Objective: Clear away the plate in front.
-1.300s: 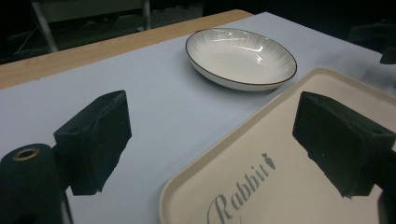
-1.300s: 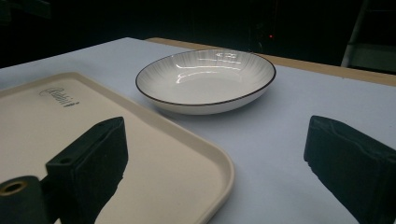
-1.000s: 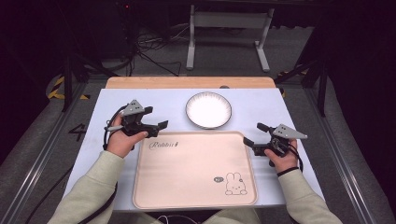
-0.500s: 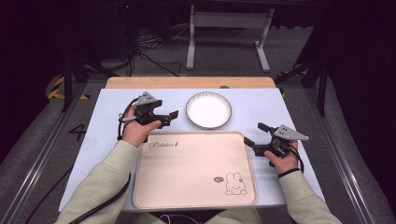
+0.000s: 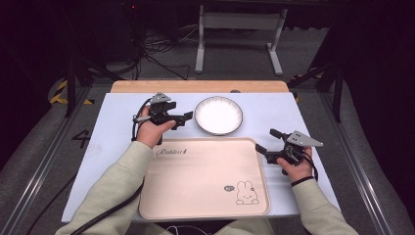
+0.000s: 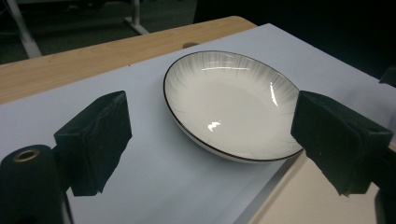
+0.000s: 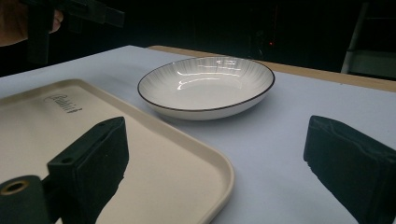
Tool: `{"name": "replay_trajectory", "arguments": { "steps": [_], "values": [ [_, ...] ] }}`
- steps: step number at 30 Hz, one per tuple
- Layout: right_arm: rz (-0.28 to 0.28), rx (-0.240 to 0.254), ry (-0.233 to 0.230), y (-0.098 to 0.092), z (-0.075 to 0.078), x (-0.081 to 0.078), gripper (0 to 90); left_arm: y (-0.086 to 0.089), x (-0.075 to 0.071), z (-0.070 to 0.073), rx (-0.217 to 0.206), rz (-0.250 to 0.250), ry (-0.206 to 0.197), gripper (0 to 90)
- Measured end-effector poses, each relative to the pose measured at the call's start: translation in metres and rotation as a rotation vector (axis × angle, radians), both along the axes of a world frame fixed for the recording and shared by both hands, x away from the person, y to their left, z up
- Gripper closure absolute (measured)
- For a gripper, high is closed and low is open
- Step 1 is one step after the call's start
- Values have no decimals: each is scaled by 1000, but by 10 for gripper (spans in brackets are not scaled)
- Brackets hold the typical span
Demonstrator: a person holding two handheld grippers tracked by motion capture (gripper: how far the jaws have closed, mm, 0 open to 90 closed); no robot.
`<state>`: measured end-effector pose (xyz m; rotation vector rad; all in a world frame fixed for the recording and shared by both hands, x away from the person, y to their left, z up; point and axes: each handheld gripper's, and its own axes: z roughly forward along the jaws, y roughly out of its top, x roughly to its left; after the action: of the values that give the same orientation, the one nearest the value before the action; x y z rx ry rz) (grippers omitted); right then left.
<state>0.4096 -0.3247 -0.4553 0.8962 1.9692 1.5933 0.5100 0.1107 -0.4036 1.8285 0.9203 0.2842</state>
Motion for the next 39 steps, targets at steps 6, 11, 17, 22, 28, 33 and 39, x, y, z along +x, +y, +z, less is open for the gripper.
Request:
{"name": "replay_trajectory", "arguments": {
  "steps": [6,11,17,22,28,33,39],
  "values": [
    [-2,5,-4,-1,0,0,67,-8,15,-5,10,28,46,181],
    [-2,8,-2,-1,0,0,66,-10,26,-12,14,47,94,210],
    [-5,16,3,-2,0,0,67,-16,35,-19,16,65,113,238],
    [-5,19,4,-2,0,0,66,-24,39,-23,38,53,103,265],
    [-2,24,7,-2,0,1,62,-30,44,-27,58,49,79,296],
    [3,34,0,-4,0,0,62,-34,50,-32,61,17,57,329],
    [4,41,1,-4,0,0,67,-40,54,-32,111,-13,138,413]
  ]
}}
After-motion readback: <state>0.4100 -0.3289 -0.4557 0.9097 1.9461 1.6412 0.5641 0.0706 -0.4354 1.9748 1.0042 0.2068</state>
